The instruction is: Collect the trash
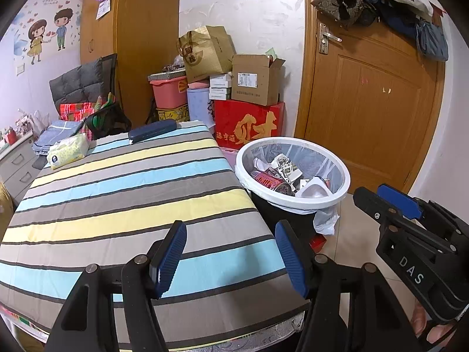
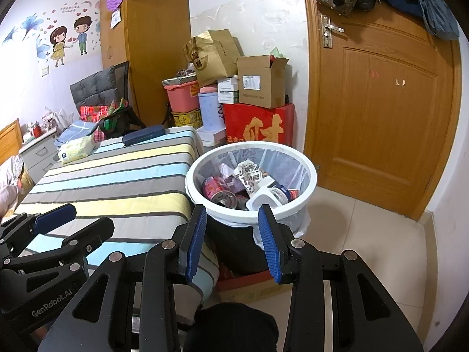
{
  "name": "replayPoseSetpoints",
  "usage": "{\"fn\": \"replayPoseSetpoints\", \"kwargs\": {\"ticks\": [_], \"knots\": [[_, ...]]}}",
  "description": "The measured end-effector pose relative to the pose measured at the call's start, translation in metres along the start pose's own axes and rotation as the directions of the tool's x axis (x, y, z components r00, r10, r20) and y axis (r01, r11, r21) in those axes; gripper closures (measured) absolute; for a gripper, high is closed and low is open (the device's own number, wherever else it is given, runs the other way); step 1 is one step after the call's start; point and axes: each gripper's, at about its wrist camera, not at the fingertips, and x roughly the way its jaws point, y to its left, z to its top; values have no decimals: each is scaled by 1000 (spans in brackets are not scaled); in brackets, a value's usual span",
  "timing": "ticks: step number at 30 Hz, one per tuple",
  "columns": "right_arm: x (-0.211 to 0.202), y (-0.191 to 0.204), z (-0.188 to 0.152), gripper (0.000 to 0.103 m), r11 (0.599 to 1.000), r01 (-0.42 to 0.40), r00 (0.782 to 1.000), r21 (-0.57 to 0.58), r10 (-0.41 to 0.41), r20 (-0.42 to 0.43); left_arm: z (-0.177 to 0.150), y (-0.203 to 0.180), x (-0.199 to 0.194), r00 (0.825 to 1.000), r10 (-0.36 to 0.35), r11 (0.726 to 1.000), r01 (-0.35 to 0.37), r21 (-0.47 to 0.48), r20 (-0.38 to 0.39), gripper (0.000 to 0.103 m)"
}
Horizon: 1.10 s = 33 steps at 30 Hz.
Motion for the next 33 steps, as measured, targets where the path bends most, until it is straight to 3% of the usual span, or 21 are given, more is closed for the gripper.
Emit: {"fn": "replayPoseSetpoints", "kwargs": {"ticks": [33], "knots": [[-1, 1, 2, 65, 1000, -4, 1000, -1, 4, -6, -2, 0, -1, 1000, 4, 1000, -4, 8, -1, 40]]}}
